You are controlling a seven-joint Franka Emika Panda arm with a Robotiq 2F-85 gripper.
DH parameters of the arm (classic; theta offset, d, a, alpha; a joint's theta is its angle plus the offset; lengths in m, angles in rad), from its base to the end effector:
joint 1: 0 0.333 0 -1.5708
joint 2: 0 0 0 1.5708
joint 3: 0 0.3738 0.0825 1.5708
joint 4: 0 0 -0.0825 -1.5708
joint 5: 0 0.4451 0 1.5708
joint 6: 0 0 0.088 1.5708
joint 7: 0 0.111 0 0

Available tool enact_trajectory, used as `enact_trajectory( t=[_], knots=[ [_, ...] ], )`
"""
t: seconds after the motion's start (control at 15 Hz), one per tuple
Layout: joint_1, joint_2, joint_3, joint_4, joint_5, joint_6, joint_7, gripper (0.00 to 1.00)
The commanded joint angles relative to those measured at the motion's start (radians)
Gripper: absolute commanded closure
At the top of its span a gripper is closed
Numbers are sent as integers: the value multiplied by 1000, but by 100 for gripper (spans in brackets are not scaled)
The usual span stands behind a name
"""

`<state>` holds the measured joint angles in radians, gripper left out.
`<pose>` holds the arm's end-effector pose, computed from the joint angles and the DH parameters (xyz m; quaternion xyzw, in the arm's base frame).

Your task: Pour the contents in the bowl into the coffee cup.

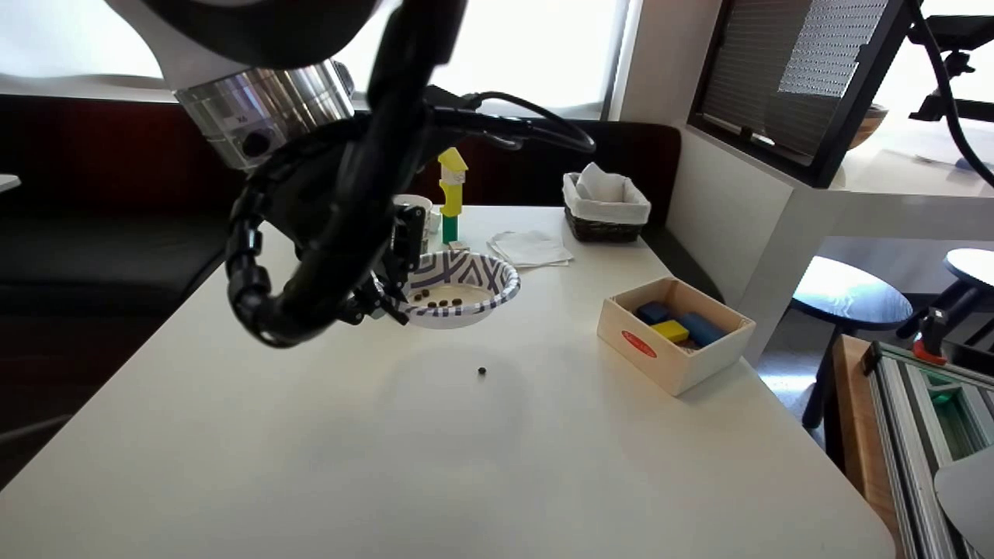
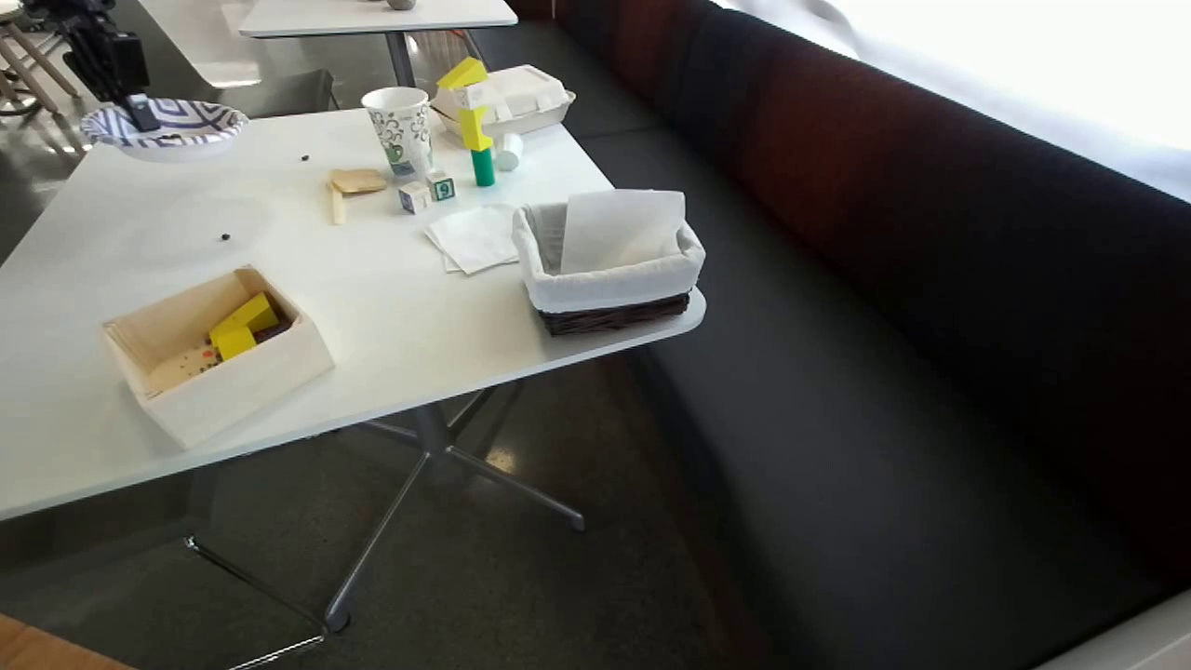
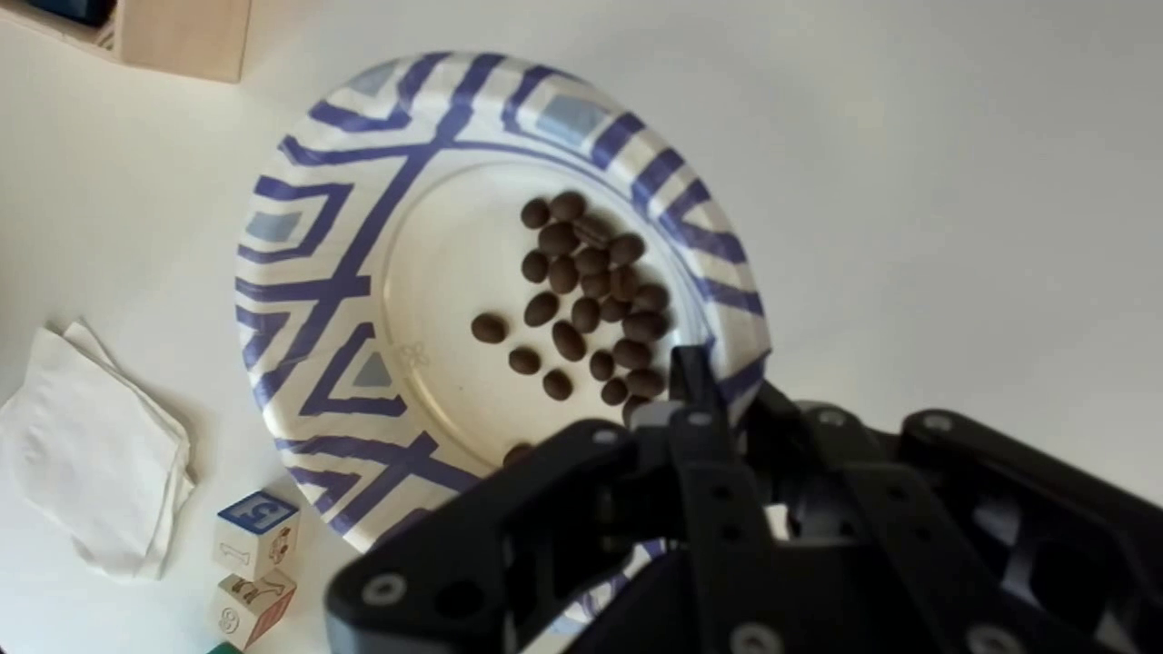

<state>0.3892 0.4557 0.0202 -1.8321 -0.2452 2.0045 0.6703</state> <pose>0.6331 0.2569 0.2722 0.9833 -0.0623 -0.0696 0.1560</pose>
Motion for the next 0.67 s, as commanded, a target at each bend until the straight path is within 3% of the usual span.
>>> enact_trajectory(
  t=[0.0,0.07,0.6],
  knots=[
    [-16,1,19,4,-8,-5,6,94],
    [-22,0,14,7,-13,-11,-3,98],
    [-147,-4,28,119,97,22,-193,98]
  ],
)
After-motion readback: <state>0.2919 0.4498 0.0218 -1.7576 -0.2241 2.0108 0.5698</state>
